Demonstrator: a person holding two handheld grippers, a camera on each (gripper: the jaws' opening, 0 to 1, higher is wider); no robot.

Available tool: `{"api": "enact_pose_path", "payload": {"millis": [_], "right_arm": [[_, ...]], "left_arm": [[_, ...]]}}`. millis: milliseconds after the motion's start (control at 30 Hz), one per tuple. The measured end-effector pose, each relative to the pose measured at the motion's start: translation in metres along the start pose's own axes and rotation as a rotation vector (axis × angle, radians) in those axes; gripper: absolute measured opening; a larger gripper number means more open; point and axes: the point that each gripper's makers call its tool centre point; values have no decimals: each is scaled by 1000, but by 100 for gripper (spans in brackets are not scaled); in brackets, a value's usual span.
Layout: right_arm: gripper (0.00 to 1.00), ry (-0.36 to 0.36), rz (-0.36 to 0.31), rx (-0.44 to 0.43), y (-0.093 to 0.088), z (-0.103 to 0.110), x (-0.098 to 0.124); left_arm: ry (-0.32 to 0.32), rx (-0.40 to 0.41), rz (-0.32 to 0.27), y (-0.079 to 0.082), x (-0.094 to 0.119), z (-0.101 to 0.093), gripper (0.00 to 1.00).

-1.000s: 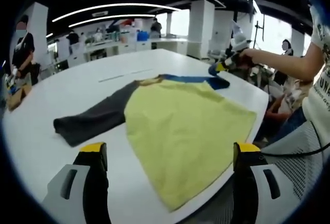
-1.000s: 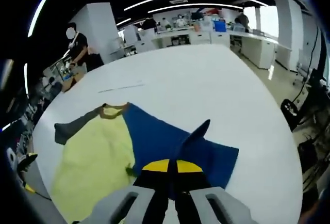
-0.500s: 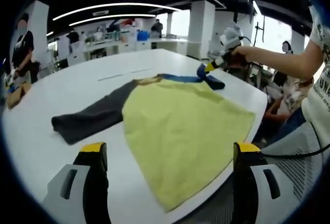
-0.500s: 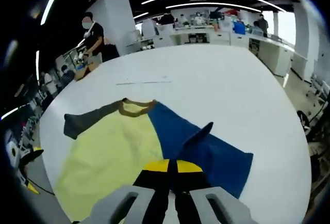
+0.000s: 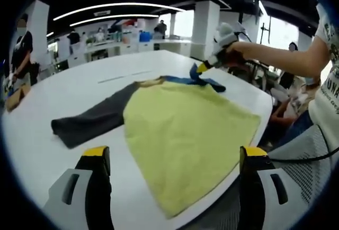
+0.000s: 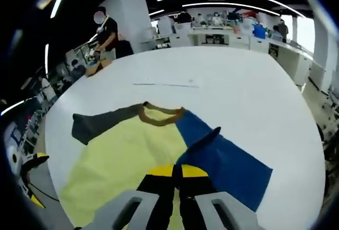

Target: Fold the garment on the visible template until the final outline fits inside the template.

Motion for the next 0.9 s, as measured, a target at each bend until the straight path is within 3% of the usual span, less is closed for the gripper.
{"api": "enact_pose_path", "payload": {"millis": [133,900], "right_arm": [[0,16,15,20,1,12,-8],[0,69,46,97,26,71,-38]], "left_arm": [[-2,1,2,-6,1,5,99],[19,15,0,-6,1,4,97]]}}
Point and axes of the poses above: the point that each gripper's makers call its tool centre point, and the gripper's own axes: x roughly backward along the fingers, z roughly to its left, y roughly out of its top, and after that the axes turned 12 degrees about -x, right-handed
